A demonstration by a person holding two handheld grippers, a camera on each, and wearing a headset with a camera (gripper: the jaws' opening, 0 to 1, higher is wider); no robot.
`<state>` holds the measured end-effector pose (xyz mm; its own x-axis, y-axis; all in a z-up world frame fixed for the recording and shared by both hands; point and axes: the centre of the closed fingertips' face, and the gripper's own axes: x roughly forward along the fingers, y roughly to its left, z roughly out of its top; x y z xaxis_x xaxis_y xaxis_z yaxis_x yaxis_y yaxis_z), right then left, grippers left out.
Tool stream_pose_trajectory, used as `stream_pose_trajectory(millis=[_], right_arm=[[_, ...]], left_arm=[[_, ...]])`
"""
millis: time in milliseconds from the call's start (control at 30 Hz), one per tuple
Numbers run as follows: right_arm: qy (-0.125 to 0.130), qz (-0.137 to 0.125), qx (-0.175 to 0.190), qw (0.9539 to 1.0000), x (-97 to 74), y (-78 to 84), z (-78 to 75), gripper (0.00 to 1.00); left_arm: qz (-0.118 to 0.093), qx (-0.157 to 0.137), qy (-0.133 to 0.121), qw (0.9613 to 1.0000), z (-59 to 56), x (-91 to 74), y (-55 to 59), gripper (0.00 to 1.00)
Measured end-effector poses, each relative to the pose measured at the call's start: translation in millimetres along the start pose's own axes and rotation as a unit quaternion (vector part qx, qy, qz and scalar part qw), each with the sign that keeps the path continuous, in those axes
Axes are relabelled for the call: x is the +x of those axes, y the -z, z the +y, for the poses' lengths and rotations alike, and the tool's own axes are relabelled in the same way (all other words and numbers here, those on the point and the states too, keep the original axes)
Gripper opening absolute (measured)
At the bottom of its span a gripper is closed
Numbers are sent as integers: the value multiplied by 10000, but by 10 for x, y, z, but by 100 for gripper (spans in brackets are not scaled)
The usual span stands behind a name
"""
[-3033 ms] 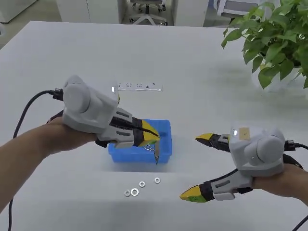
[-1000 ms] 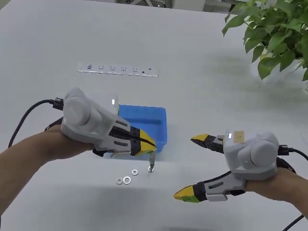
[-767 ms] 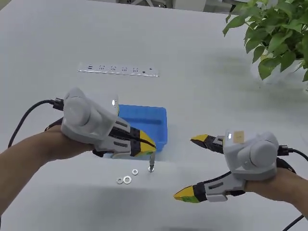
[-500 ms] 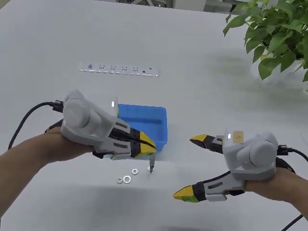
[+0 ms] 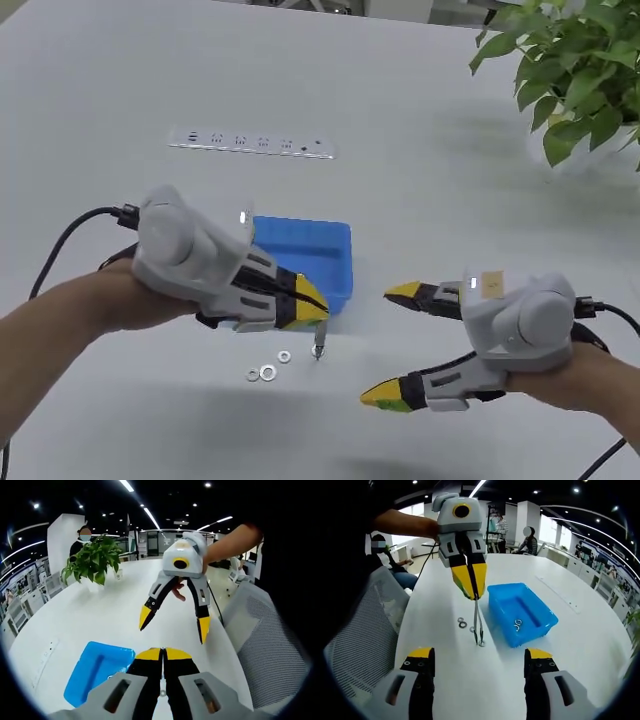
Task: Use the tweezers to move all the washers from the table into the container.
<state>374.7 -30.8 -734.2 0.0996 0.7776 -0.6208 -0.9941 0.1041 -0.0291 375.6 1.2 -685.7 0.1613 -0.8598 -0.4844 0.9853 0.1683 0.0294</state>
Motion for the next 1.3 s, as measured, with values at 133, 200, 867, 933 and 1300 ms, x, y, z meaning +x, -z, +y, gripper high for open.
stream_pose_trajectory(millis=[133, 200, 867, 933, 1300], right_arm=[[-98, 1, -167, 9998, 43, -28, 3, 69], [-149, 11, -220, 9996, 66, -35, 8, 66], [-574, 224, -870, 9943, 341, -76, 17, 39], [-595, 236, -893, 9939, 371, -82, 8, 36], [-756, 304, -951, 9921, 504, -106, 27, 23]], left_arm=[[41, 25, 49, 10000, -10, 0, -5, 3], [51, 41, 54, 10000, -12, 2, -8, 3], [96, 42, 104, 9999, -9, -19, 10, 3], [93, 37, 107, 9999, -5, -21, 14, 3], [115, 52, 122, 9998, -4, -14, 12, 3]])
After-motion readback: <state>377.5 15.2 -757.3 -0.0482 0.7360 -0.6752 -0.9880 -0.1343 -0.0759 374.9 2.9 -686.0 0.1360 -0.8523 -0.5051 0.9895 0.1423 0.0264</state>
